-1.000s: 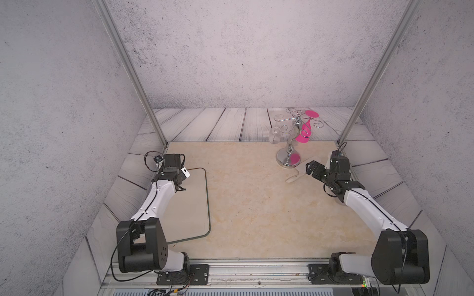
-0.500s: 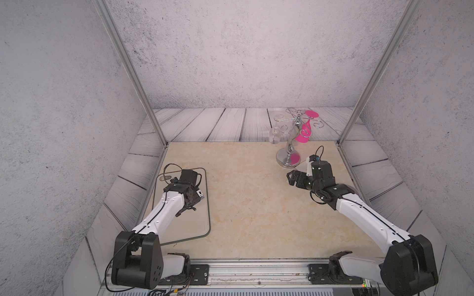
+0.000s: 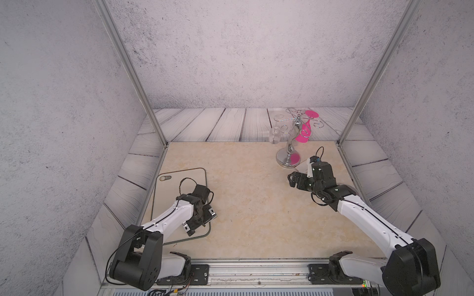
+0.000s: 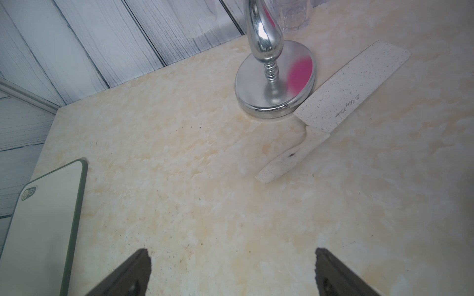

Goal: Align the knife with the edge of the cutting board
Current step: Adjust the work surface at the center of the board.

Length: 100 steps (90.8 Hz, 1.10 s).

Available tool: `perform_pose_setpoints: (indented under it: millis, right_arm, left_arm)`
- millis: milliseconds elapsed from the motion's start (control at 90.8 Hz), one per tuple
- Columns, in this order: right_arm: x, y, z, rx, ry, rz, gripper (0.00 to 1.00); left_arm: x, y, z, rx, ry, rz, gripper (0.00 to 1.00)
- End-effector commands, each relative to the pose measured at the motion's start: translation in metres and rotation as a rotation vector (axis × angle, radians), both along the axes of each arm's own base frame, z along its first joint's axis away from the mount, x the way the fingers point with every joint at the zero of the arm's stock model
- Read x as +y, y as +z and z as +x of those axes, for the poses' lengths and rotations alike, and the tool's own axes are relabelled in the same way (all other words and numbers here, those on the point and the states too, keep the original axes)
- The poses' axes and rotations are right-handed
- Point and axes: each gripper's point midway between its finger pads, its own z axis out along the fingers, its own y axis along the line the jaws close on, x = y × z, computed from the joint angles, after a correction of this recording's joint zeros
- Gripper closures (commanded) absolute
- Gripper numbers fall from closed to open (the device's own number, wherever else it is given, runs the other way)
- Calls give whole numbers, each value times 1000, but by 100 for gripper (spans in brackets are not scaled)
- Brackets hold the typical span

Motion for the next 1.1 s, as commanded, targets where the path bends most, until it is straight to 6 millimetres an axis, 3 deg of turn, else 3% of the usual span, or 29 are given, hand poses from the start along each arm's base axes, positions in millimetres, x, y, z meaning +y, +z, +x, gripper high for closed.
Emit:
perform_pose_setpoints:
  millis: [0, 209, 396, 848, 969, 1090]
  right_arm:
    - [0, -3, -7, 11, 13, -15, 1]
    - [-1, -7, -13, 26, 17, -25, 1]
    - [-5, -4, -19, 24, 13, -36, 1]
    - [-16, 1, -32, 8, 0, -68, 1]
    - [-15, 0, -32, 12, 5, -68, 1]
    - [-12, -1, -30, 12, 15, -63, 1]
  left_arm:
    - [-20, -14, -3, -8, 23, -114, 0]
    - [-62, -20, 13, -31, -46, -215, 1]
    - [-102, -12, 45, -95, -122, -233, 1]
    - [-229, 22, 123, -195, -285, -348, 1]
    - [-243, 45, 142, -244, -316, -365, 0]
    - [-225, 71, 151, -305, -366, -293, 0]
